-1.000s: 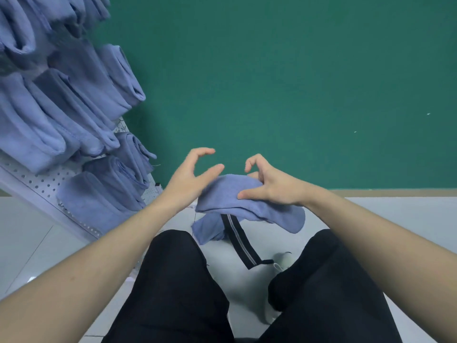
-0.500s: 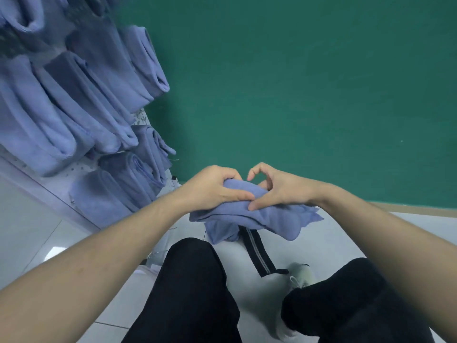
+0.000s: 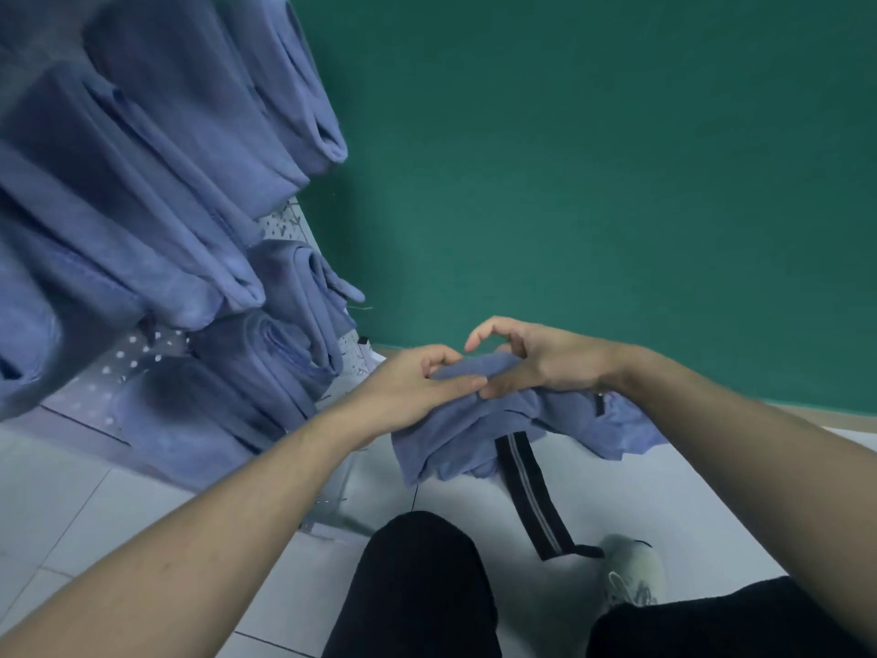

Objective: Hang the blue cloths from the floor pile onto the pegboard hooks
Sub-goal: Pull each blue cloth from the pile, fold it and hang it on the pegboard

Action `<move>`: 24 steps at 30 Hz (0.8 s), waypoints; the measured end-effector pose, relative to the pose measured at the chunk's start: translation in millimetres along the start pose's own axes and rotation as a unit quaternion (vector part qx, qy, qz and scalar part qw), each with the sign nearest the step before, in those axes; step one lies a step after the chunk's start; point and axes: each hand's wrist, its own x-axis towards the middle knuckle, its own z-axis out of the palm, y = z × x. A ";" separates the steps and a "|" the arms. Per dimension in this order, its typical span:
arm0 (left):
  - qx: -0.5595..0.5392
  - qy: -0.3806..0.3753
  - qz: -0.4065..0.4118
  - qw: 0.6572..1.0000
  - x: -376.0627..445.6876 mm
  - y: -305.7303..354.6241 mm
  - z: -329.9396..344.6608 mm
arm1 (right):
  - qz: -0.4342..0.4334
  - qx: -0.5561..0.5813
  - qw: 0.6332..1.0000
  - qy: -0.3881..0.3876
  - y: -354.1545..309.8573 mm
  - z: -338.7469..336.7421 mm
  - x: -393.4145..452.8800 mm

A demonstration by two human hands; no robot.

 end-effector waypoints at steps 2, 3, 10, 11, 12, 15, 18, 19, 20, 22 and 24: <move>-0.039 0.014 -0.006 0.999 12.2 1.9 -6.2 | 0.006 0.003 1.000 0.008 -5.7 -13.1 12.1; -0.067 0.026 -0.007 0.997 18.7 2.7 -10.0 | 0.006 0.002 1.000 0.013 -9.4 -18.9 17.9; -0.246 0.169 -0.013 0.954 60.7 10.3 -32.2 | -0.189 -0.104 0.963 0.163 1.2 -50.1 62.8; -0.268 0.181 -0.025 0.946 65.6 12.8 -36.6 | -0.210 -0.129 0.956 0.159 6.1 -50.9 67.1; -0.284 0.188 -0.032 0.940 70.1 14.7 -41.0 | -0.223 -0.155 0.950 0.156 10.5 -50.9 72.3; -0.316 0.190 -0.041 0.929 80.4 21.5 -48.1 | -0.265 -0.242 0.907 0.221 22.0 -53.8 95.9; -0.347 0.203 -0.043 0.915 89.9 26.2 -53.6 | -0.303 -0.249 0.872 0.293 20.1 -58.7 116.8; -0.360 0.212 -0.046 0.907 93.3 27.7 -56.4 | -0.310 -0.246 0.864 0.311 18.2 -60.1 123.2; -0.370 0.220 -0.049 0.901 95.9 28.3 -60.4 | -0.312 -0.250 0.857 0.324 14.9 -61.1 129.1; -0.378 0.219 -0.058 0.897 96.3 30.1 -68.3 | -0.304 -0.283 0.845 0.337 6.7 -61.8 141.2; -0.370 0.223 -0.061 0.900 94.9 29.3 -75.2 | -0.291 -0.318 0.827 0.361 -3.0 -61.8 153.3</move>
